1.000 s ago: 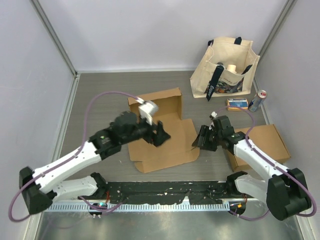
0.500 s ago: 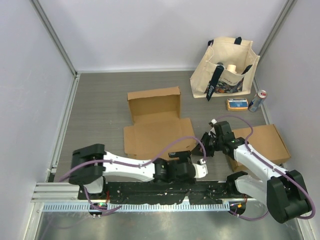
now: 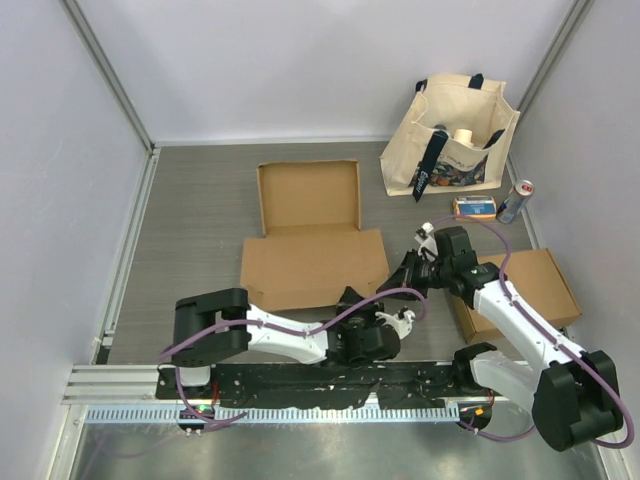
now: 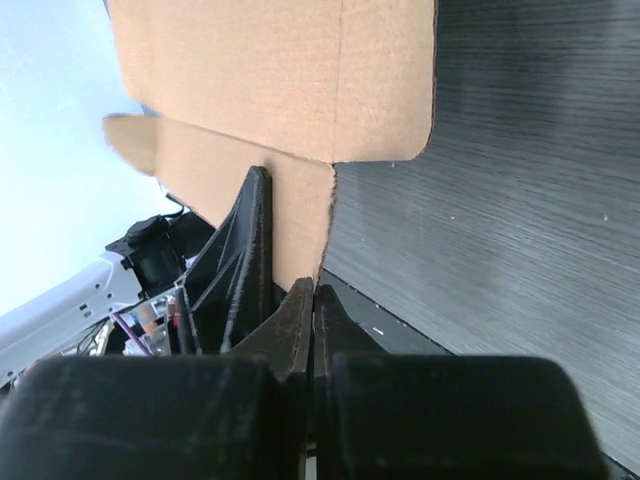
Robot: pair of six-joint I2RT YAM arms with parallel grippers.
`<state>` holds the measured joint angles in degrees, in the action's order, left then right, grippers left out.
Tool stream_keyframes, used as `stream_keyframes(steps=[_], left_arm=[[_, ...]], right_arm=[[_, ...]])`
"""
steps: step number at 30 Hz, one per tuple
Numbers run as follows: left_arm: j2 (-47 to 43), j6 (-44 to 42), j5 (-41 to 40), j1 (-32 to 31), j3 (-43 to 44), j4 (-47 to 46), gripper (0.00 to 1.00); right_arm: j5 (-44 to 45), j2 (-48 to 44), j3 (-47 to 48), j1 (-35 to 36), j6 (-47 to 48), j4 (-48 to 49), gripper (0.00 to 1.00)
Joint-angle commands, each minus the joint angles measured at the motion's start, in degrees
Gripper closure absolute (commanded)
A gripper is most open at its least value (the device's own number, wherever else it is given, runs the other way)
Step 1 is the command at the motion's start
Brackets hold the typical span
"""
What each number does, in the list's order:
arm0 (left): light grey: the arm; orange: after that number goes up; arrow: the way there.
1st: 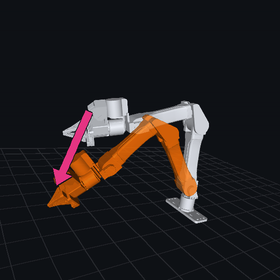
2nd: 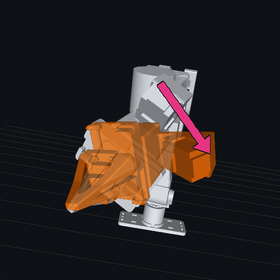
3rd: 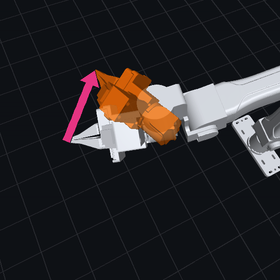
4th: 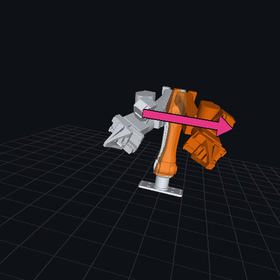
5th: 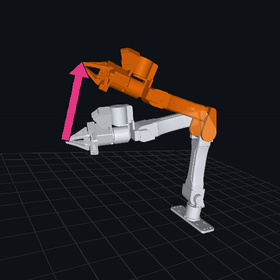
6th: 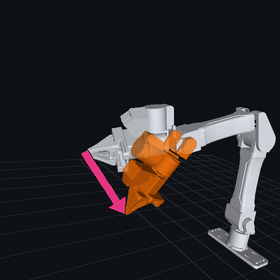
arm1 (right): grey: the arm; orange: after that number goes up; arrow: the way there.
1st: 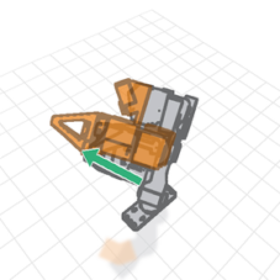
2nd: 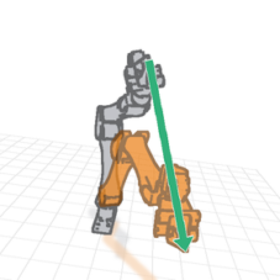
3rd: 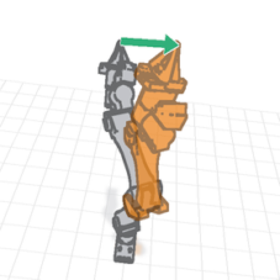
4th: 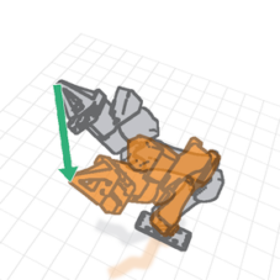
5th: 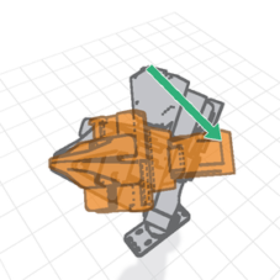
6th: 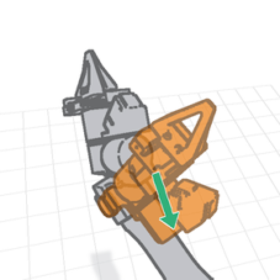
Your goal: Fold the paper box
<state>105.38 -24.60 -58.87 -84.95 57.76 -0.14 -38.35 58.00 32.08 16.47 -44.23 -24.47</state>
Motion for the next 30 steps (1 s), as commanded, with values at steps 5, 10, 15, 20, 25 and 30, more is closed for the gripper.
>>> stream_keyframes(steps=[5, 10, 15, 20, 25, 30], left_arm=[[-12.12, 23.41, 6.54, 8.53, 12.71, 27.74, 1.00], [-19.68, 45.49, 27.90, 23.57, 27.19, 44.68, 1.00], [-17.50, 63.76, 36.10, 39.93, 47.13, 60.06, 1.00], [-12.05, 89.42, 36.97, 52.91, 59.83, 75.80, 1.00], [-14.15, 106.39, 49.62, 63.22, 52.30, 72.59, 1.00], [-15.03, 112.40, 52.44, 68.42, 50.88, 74.41, 1.00]], right_arm=[[20.27, 0.89, 17.13, -7.75, 11.01, -6.83, 0.22], [24.72, 4.13, 23.46, -17.42, 6.00, 1.52, 0.14], [26.46, 7.83, 26.46, -8.24, 13.88, 7.85, 0.14], [31.31, 5.75, 21.12, 14.59, 25.83, 21.50, 0.13], [28.59, 0.28, 5.65, 23.95, 32.79, 43.43, 0.11], [29.12, -1.91, -1.11, 26.60, 37.71, 53.36, 0.11]])
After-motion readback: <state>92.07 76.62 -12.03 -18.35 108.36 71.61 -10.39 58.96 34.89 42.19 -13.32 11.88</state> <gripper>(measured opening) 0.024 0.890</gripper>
